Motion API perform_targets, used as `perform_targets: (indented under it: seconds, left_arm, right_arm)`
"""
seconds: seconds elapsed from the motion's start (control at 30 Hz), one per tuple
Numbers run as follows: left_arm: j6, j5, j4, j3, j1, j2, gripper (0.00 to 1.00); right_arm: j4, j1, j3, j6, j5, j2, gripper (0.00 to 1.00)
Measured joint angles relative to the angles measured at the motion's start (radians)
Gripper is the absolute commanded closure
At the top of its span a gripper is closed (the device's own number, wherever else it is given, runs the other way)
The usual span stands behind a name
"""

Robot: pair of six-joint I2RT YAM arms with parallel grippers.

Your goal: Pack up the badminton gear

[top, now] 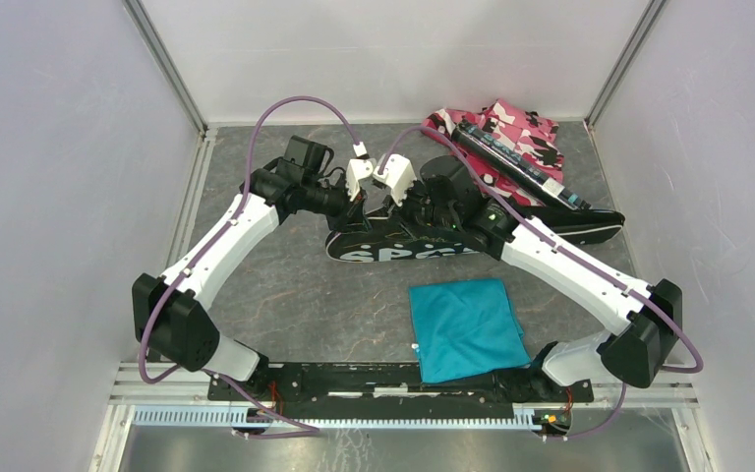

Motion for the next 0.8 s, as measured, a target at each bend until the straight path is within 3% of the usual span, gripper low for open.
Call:
perform_targets:
  seconds: [0.33,0.8]
  left_arm:
    - [0.000,-0.010,0.000,0.000,0.000,-0.003,0.98]
    - [0.003,-0.062,0.012,0.000,-0.008,-0.010,0.98]
  right_arm:
    - [0.000,0.001,0.000,-0.003,0.025,0.000,0.99]
    - [-0.023,-0.004,0.000,-0.096,0.035,-0.014,1.00]
